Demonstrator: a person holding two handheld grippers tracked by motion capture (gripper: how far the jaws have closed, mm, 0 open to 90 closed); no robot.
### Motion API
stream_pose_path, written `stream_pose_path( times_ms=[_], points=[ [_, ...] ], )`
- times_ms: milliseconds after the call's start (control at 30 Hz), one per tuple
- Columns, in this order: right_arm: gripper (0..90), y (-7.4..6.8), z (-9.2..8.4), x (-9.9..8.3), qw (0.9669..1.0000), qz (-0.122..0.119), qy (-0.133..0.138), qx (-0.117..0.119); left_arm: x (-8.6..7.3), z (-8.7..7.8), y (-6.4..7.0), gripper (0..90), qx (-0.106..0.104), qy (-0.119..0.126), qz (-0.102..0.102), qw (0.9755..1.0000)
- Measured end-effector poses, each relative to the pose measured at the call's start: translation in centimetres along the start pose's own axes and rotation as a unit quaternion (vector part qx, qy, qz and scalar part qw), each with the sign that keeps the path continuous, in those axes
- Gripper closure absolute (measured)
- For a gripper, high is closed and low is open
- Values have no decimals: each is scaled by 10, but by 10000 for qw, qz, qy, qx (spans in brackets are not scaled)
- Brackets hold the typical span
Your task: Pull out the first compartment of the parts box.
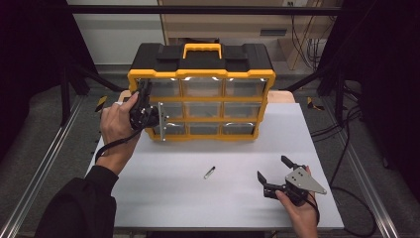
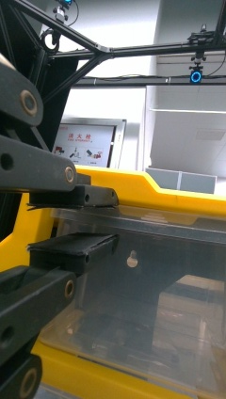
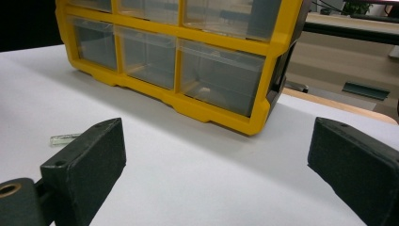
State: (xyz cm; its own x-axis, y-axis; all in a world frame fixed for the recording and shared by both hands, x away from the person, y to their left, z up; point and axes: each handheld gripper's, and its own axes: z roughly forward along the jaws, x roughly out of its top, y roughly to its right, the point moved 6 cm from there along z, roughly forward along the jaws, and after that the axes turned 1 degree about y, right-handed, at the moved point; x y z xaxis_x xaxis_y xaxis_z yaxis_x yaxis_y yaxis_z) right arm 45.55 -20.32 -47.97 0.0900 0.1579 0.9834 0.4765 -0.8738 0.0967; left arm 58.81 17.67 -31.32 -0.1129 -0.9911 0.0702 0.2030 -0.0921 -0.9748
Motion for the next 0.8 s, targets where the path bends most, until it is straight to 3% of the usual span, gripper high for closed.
stream_pose_path(
  times_ms=[567,800],
  points=[
    [62,-1,0,-1,10000,-29,-34,41,1,0,0,798,129,36,-54,9999],
    [61,0,0,-1,10000,-10,-19,53,1,1,1,803,200,7,34,9998]
  ],
)
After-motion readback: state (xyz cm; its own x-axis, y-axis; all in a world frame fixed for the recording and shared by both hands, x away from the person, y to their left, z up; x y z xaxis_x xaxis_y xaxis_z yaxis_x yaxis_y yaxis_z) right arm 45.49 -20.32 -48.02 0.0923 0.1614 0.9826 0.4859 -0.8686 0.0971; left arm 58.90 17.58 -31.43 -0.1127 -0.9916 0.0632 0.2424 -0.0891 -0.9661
